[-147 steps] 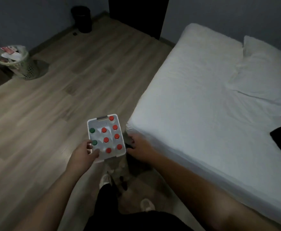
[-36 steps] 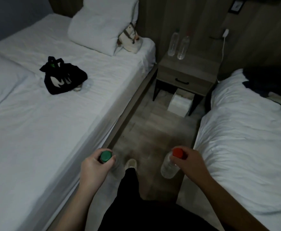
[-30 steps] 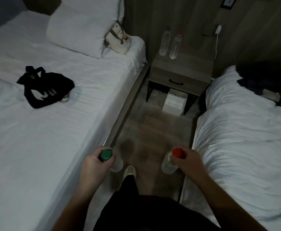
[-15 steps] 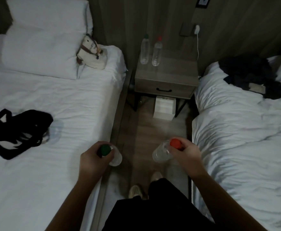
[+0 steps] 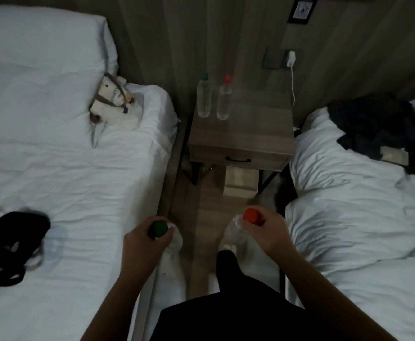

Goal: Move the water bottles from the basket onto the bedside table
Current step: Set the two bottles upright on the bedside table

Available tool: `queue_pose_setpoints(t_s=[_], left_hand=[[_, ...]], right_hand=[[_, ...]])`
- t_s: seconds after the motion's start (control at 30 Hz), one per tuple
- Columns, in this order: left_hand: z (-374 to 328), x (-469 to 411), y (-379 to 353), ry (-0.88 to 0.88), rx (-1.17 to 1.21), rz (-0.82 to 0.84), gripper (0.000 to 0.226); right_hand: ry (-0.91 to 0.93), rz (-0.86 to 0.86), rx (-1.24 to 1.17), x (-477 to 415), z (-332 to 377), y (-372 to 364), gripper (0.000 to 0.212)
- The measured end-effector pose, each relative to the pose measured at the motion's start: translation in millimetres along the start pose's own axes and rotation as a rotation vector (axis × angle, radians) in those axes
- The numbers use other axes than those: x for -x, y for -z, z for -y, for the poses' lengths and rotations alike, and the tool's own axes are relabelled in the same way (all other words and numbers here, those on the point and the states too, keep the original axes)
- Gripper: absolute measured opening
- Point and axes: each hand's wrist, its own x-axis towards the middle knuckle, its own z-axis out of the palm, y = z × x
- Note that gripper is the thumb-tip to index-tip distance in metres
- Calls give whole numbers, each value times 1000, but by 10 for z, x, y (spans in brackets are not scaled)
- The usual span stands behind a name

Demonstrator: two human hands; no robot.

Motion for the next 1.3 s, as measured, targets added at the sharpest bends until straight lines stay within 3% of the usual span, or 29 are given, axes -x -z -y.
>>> queue_pose_setpoints(t_s=[0.2, 0.5, 0.8, 1.07, 1.3], left_hand=[[-541, -787, -308, 38, 61, -77, 17], [-1085, -1708, -574, 3, 120, -88, 19], [-1225, -3016, -791, -22, 62, 94, 28], [-1231, -4282, -969, -98, -8, 313, 28], [-1262, -4985, -1110, -176, -26, 486, 37]], right_hand=[[95, 127, -3, -980, 363, 378, 20], [125, 95, -2, -1972, 645, 585, 21], [45, 69, 52, -2868, 975, 393, 18], [-145, 73, 254, -3793, 1166, 116, 39], [-246, 36, 225, -4371, 1339, -93, 41]])
